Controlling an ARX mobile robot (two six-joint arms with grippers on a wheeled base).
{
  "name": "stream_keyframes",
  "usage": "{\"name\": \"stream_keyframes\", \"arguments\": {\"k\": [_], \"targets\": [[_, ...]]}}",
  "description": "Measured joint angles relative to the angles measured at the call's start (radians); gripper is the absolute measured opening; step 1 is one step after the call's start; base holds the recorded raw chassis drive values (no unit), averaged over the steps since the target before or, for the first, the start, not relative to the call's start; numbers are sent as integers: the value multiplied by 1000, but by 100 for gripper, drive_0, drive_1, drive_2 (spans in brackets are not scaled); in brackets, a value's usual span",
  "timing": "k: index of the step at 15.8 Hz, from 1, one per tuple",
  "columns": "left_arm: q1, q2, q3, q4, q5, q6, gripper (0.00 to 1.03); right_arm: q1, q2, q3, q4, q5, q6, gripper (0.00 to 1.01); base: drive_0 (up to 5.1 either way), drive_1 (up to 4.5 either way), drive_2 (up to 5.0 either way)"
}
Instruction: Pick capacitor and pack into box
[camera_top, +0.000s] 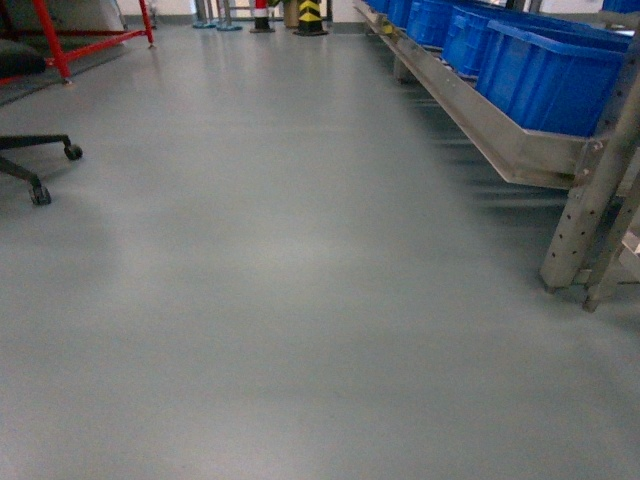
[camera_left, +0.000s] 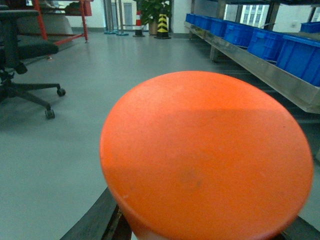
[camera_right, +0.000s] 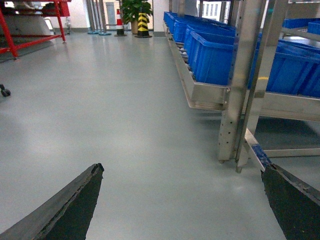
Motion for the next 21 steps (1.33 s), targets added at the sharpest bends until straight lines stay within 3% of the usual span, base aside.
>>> {"name": "stream_keyframes", "arguments": {"k": [21], "targets": [[1, 0, 0, -2, 0, 0, 44, 0, 0, 0, 2, 0, 0, 98, -497, 249, 249]]}}
